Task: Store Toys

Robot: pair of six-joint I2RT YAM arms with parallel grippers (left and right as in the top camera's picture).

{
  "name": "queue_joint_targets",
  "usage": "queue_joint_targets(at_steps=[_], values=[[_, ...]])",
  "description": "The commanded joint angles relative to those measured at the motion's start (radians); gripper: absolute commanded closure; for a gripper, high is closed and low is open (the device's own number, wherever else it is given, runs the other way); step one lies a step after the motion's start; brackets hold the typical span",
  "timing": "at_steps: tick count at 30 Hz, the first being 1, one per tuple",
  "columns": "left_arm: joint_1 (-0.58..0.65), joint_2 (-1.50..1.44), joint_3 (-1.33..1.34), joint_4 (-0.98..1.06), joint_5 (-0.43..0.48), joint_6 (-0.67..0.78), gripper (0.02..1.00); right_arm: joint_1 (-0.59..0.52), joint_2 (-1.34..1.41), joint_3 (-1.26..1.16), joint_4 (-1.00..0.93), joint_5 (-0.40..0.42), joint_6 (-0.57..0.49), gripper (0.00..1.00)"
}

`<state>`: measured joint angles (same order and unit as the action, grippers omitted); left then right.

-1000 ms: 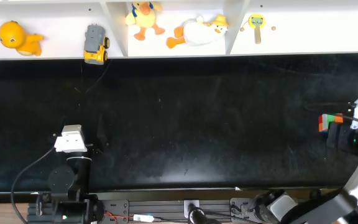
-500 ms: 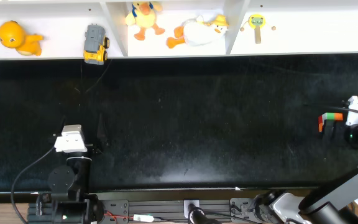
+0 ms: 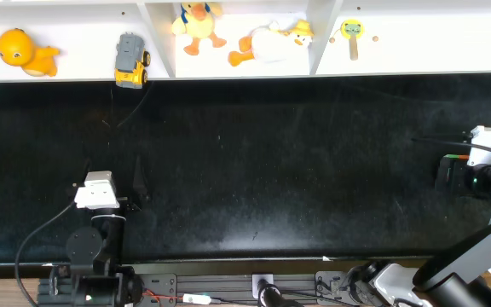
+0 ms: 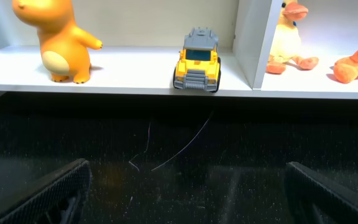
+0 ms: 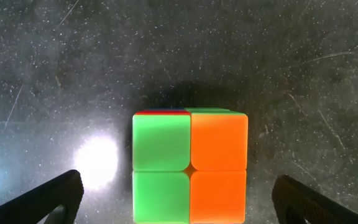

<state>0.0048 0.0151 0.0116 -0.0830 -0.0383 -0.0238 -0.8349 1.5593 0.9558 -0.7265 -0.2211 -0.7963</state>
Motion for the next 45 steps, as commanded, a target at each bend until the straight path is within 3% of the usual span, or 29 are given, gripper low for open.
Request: queue_joint_targets(at_steps=[1, 5, 14, 17, 21, 22, 32, 45], values=[[-0.006, -0.012, -0.003, -0.001, 0.006, 0.0, 0.02, 0.006, 0.027, 0.019, 0.011, -0.016, 0.017, 0.027], [-0.006, -0.012, -0.003, -0.001, 0.006, 0.0, 0.02, 0.007, 0.032, 0.019, 0.045, -0.016, 0.066, 0.027], [-0.006, -0.012, -0.003, -0.001, 0.006, 0.0, 0.02, 0.034, 0.033, 0.019, 0.042, 0.049, 0.124, 0.176], [-0.006, -0.012, -0.003, -0.001, 0.006, 0.0, 0.02, 0.042, 0.033, 0.019, 0.042, 0.058, 0.124, 0.268], [-0.006, -0.012, -0.003, -0.001, 0.006, 0.0, 0.02, 0.045, 0.033, 0.019, 0.042, 0.058, 0.124, 0.566], [-0.006, -0.012, -0.003, -0.001, 0.006, 0.0, 0.02, 0.045, 0.033, 0.019, 0.041, 0.058, 0.126, 0.59], [-0.006, -0.012, -0.003, -0.001, 0.006, 0.0, 0.02, 0.062, -0.014, 0.019, 0.047, 0.053, 0.198, 0.621], [-0.006, -0.012, -0.003, -0.001, 0.006, 0.0, 0.02, 0.228, -0.134, 0.064, 0.08, 0.054, 0.407, 0.599]])
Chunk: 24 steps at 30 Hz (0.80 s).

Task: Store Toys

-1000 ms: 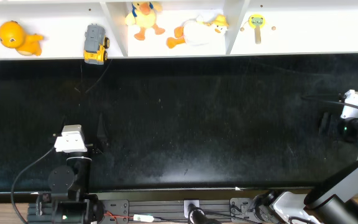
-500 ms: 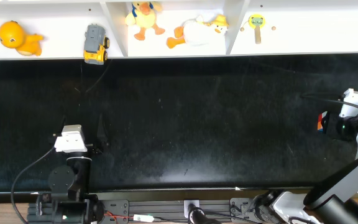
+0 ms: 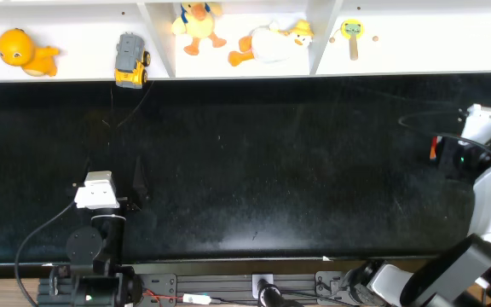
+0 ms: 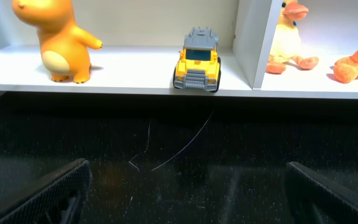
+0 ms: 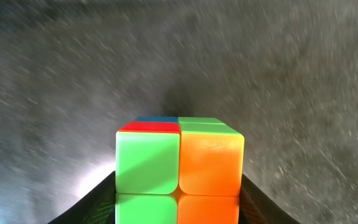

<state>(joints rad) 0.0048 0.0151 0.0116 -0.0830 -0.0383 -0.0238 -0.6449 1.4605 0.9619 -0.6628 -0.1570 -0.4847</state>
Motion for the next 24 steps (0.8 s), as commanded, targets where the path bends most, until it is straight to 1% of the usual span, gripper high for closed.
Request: queue_joint_targets(at_steps=[1, 8, 11, 17, 21, 24], values=[[-0.006, -0.012, -0.003, -0.001, 0.006, 0.0, 0.02, 0.049, -0.035, 0.076, 0.017, -0.01, 0.112, 0.599], [-0.006, -0.012, -0.003, -0.001, 0.006, 0.0, 0.02, 0.102, -0.003, 0.235, 0.064, -0.006, 0.201, 0.579], [-0.006, -0.012, -0.003, -0.001, 0.006, 0.0, 0.02, 0.116, 0.05, 0.316, 0.056, -0.001, 0.217, 0.581], [-0.006, -0.012, -0.003, -0.001, 0.006, 0.0, 0.02, 0.162, 0.215, 0.502, -0.012, 0.001, 0.232, 0.619], [-0.006, -0.012, -0.003, -0.001, 0.006, 0.0, 0.02, 0.184, 0.306, 0.589, -0.021, 0.004, 0.239, 0.61], [-0.006, -0.012, -0.003, -0.001, 0.006, 0.0, 0.02, 0.195, 0.359, 0.645, -0.021, 0.029, 0.254, 0.599]])
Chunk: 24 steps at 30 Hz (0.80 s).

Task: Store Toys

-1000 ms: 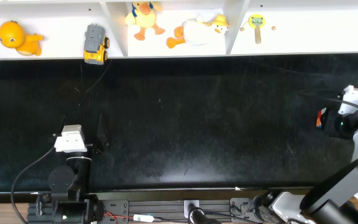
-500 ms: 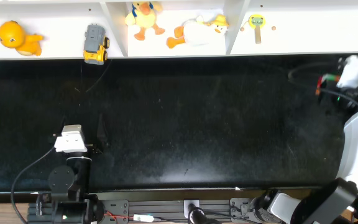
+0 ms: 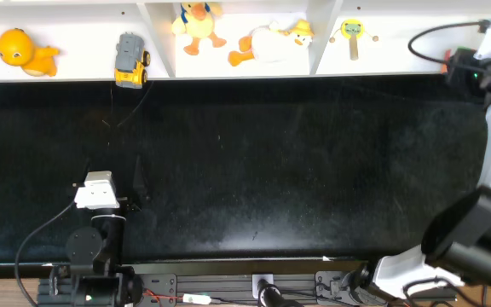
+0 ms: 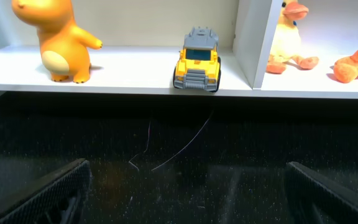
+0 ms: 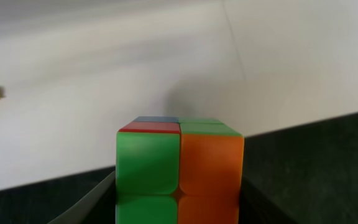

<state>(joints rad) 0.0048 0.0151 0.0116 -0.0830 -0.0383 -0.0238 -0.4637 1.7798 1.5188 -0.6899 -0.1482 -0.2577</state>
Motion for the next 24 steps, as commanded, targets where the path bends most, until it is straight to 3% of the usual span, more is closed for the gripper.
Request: queue_joint_targets(at_steps=[1, 9, 10, 12, 13, 14, 15, 24], values=[[-0.006, -0.012, -0.003, -0.001, 0.006, 0.0, 0.02, 0.016, 0.054, 0.103, 0.006, 0.025, 0.027, 0.581], [-0.006, -0.012, -0.003, -0.001, 0.006, 0.0, 0.02, 0.026, 0.12, 0.161, 0.018, 0.041, 0.035, 0.562], [-0.006, -0.012, -0.003, -0.001, 0.006, 0.0, 0.02, 0.026, 0.124, 0.161, 0.021, 0.041, 0.035, 0.516], [-0.006, -0.012, -0.003, -0.001, 0.006, 0.0, 0.02, 0.026, 0.129, 0.161, 0.021, 0.041, 0.039, 0.27], [-0.006, -0.012, -0.003, -0.001, 0.006, 0.0, 0.02, 0.026, 0.13, 0.161, 0.021, 0.042, 0.042, 0.257], [-0.006, -0.012, -0.003, -0.001, 0.006, 0.0, 0.02, 0.027, 0.129, 0.161, 0.018, 0.042, 0.042, 0.165], [-0.006, -0.012, -0.003, -0.001, 0.006, 0.0, 0.02, 0.027, 0.129, 0.161, 0.014, 0.042, 0.042, 0.003], [-0.006, -0.012, -0.003, -0.001, 0.006, 0.0, 0.02, 0.073, 0.034, 0.088, -0.037, 0.111, 0.041, 0.005]])
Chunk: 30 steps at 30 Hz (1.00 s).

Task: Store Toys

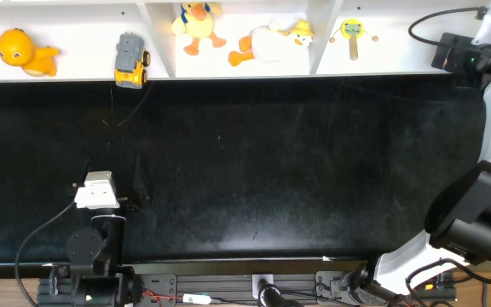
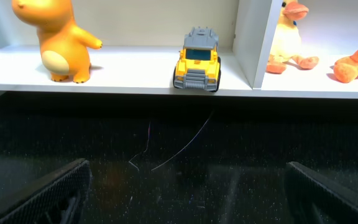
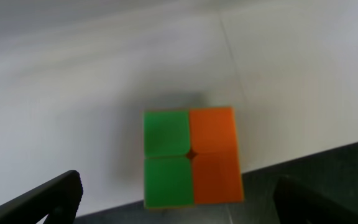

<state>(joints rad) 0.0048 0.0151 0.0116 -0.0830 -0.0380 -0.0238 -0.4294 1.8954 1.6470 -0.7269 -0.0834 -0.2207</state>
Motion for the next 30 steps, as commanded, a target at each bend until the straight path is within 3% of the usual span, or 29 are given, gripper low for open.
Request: queue_joint_targets(at_steps=[1, 6, 11, 13, 18, 23, 30], values=[[-0.006, -0.012, -0.003, -0.001, 0.006, 0.0, 0.02, 0.048, -0.12, -0.085, 0.01, 0.06, 0.005, 0.005], [-0.006, -0.012, -0.003, -0.001, 0.006, 0.0, 0.02, 0.061, -0.348, -0.389, 0.093, 0.079, 0.034, 0.005], [-0.006, -0.012, -0.003, -0.001, 0.006, 0.0, 0.02, 0.074, -0.571, -0.72, 0.225, 0.126, 0.154, 0.005], [-0.006, -0.012, -0.003, -0.001, 0.006, 0.0, 0.02, 0.115, -0.676, -0.869, 0.331, 0.128, 0.161, 0.005], [-0.006, -0.012, -0.003, -0.001, 0.006, 0.0, 0.02, 0.319, -0.932, -1.193, 0.524, 0.28, 0.17, 0.007], [-0.006, -0.012, -0.003, -0.001, 0.006, 0.0, 0.02, 0.451, -1.129, -1.399, 0.677, 0.251, 0.19, 0.007], [-0.006, -0.012, -0.003, -0.001, 0.006, 0.0, 0.02, 0.464, -1.454, -1.583, 0.71, 0.161, 0.2, 0.003]])
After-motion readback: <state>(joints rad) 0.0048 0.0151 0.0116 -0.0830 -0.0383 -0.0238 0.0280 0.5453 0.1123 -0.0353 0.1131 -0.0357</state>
